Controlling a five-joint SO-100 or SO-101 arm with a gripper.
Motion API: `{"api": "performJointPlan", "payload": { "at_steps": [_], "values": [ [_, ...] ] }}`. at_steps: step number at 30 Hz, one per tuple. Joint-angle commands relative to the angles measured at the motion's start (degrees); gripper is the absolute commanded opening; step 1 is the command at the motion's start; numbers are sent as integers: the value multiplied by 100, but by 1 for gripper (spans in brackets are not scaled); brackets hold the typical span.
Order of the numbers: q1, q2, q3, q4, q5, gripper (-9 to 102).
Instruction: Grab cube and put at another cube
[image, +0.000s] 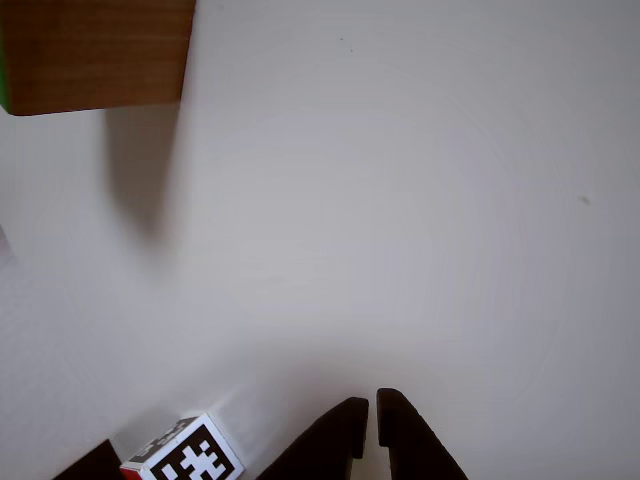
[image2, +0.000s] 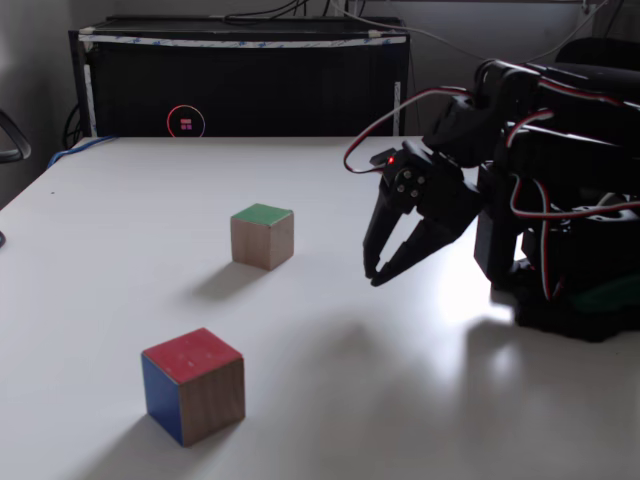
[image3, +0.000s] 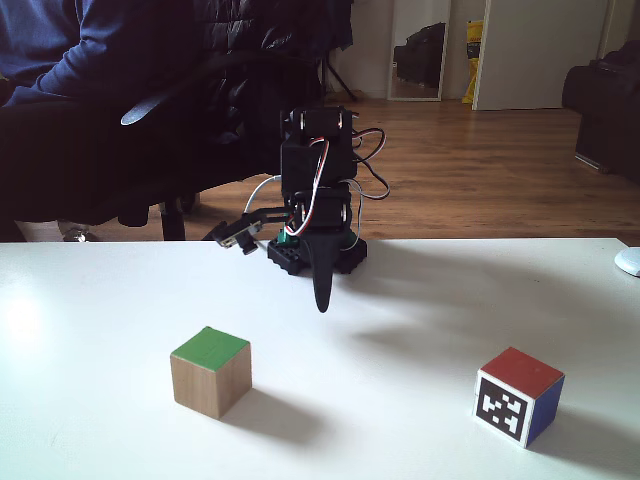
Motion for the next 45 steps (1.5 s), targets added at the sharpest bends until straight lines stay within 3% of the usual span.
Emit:
{"api": "performJointPlan", "payload": {
  "at_steps": [1, 18, 21, 28, 34, 45],
  "values": [
    [-176, 26, -281, 35, -237, 0],
    [9, 26, -308, -114, -105, 0],
    [308, -26, -1002, -237, 105, 0],
    [800, -2856, -3305, -413, 571, 1],
    [1274, -5001, -4632, -492, 650, 19],
    [1538, -6794, -5634, -483, 668, 46]
  ]
}}
